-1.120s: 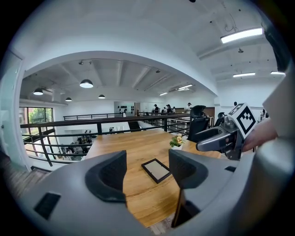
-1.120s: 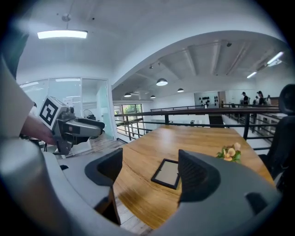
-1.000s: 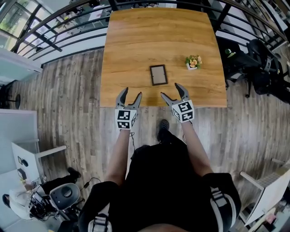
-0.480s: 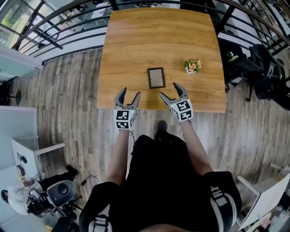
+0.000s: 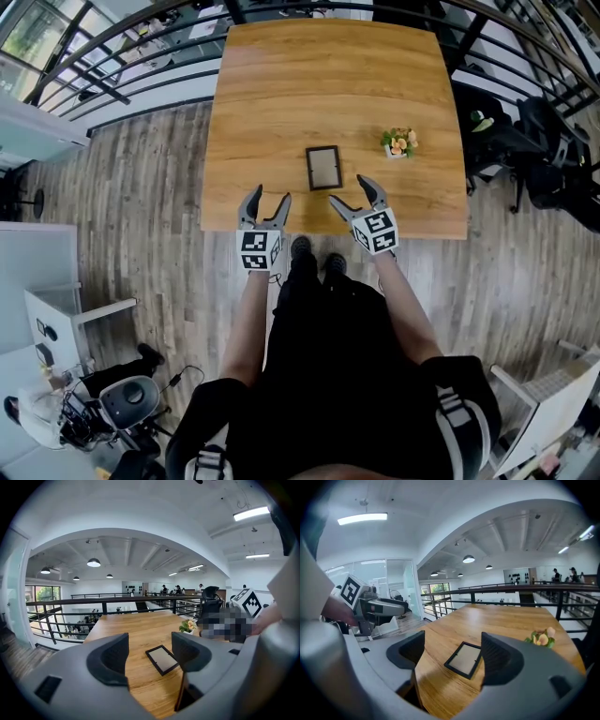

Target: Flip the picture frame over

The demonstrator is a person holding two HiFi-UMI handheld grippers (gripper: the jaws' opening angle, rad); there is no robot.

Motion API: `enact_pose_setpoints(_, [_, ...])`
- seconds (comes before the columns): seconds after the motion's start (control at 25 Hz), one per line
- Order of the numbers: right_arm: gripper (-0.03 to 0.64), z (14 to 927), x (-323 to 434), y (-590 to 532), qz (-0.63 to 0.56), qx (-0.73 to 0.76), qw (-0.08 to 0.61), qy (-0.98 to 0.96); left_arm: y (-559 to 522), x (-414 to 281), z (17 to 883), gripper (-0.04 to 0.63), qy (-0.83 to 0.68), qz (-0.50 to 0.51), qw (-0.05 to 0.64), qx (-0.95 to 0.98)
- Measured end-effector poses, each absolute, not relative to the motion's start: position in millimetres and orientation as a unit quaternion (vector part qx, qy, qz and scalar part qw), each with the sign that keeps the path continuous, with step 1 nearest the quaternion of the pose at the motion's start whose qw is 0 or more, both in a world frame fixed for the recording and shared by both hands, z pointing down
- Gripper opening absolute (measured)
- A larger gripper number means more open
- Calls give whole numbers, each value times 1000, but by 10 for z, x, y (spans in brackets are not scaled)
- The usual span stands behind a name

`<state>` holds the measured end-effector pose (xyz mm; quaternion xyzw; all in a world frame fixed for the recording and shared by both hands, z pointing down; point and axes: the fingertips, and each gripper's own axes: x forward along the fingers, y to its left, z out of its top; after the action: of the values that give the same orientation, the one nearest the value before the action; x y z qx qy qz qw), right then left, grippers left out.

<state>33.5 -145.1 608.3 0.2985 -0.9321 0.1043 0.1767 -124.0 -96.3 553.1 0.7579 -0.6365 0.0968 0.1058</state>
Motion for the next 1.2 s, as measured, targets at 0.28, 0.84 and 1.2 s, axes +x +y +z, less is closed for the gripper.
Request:
enact_pose_setpoints(0.28, [373, 6089, 69, -1579, 105, 300, 186, -930, -1158, -1484, 5596, 295, -630, 94, 118, 762])
enact_pose_setpoints(0.84, [373, 6262, -332, -1905, 123, 321, 205, -916, -1682, -1879, 5714, 295, -598, 98, 132, 784])
enact_pose_setpoints(1.2, [370, 6473, -518, -2095, 141, 336, 208, -908, -1960, -2048, 5850, 295, -575, 116, 133, 799])
